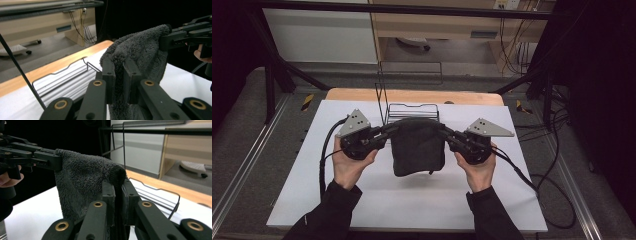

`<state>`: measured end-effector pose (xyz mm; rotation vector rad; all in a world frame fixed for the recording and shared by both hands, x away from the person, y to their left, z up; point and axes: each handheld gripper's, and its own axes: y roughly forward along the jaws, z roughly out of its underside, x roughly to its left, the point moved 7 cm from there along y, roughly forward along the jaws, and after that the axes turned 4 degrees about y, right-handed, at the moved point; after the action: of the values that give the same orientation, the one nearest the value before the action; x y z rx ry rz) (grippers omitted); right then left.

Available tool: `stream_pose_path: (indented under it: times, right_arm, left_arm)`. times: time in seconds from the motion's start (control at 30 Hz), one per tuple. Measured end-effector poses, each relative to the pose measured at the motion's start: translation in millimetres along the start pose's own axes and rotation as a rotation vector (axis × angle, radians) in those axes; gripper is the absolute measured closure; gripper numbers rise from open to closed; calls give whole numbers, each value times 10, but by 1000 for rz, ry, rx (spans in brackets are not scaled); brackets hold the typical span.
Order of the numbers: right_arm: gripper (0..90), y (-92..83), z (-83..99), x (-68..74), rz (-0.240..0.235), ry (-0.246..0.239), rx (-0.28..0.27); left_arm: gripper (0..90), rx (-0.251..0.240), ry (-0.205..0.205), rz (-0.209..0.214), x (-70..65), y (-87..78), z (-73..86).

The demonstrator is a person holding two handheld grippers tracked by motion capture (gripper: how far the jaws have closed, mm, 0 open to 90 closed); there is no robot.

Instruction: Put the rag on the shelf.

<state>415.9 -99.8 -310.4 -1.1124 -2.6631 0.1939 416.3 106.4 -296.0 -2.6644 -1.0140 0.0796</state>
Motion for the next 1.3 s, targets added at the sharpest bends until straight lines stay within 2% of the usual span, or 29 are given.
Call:
stream_pose_path:
  times: [0.33, 0.5, 0.87, 1.3]
  right_arm:
    - [836, -66, -223, 25, 49, -46, -88]
    - [835, -81, -333, 49, 62, -59, -128]
    - [835, -32, -535, 85, 88, -78, -194]
    - [835, 40, -914, 144, 116, -108, -282]
  left_arm:
    - [810, -76, 21, -26, 11, 2, -233]
    - [810, -119, 14, -42, 34, -4, -311]
    - [810, -187, 12, -89, 141, -17, -482]
    - [810, -284, 4, -126, 281, -97, -804]
